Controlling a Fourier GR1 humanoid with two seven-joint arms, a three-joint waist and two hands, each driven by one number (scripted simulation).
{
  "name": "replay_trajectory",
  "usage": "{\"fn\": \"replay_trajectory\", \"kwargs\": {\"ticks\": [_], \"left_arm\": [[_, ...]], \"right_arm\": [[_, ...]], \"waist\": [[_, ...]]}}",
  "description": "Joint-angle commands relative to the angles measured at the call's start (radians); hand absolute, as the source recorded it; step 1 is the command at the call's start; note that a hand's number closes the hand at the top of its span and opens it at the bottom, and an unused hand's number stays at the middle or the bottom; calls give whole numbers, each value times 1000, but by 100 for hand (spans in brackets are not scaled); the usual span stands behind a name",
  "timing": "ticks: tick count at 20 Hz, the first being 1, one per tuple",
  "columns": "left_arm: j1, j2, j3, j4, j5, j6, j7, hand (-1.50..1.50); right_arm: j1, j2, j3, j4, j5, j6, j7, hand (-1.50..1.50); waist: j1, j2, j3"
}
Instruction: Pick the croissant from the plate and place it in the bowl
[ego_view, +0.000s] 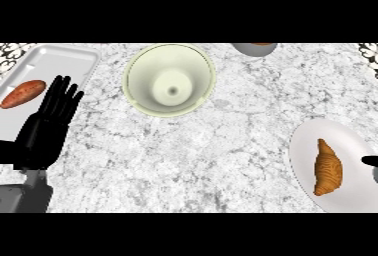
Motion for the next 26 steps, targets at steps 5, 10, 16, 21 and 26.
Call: {"fn": "replay_trajectory", "kwargs": {"ticks": [5,10,16,21,26], "left_arm": [[-21,-8,-19,-3,-3,-8,17,0],[-1,-18,4,40,-18,-19,-31,0],[-29,-10,25,-3,-11,-3,51,0],[6,-12,44,-41,-14,-14,46,0],[52,-26,57,-34,-14,-40,18,0]], "right_arm": [[-101,-119,116,14,-288,587,337,-150],[-312,-147,104,32,-441,693,571,-150],[-325,-82,178,25,-423,582,609,-150],[-329,-58,200,25,-433,539,622,-150],[-247,-29,243,-24,-378,473,584,-150]], "waist": [[25,5,1],[5,1,3],[-16,-3,4],[-17,-4,5],[-15,-4,5]]}}
